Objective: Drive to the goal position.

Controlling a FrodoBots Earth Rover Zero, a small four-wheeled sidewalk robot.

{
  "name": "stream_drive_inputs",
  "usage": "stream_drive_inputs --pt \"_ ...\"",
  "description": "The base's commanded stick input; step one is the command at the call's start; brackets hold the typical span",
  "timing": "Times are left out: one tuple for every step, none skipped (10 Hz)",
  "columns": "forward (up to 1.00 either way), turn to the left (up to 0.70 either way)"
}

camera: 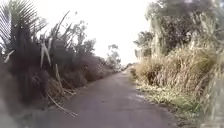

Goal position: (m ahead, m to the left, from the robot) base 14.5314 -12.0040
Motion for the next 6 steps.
stream_drive_inputs --pt "0.50 0.00" --pt "0.50 0.00" --pt "0.50 0.00" --pt "0.50 0.00" --pt "0.50 0.00" --pt "0.50 0.00"
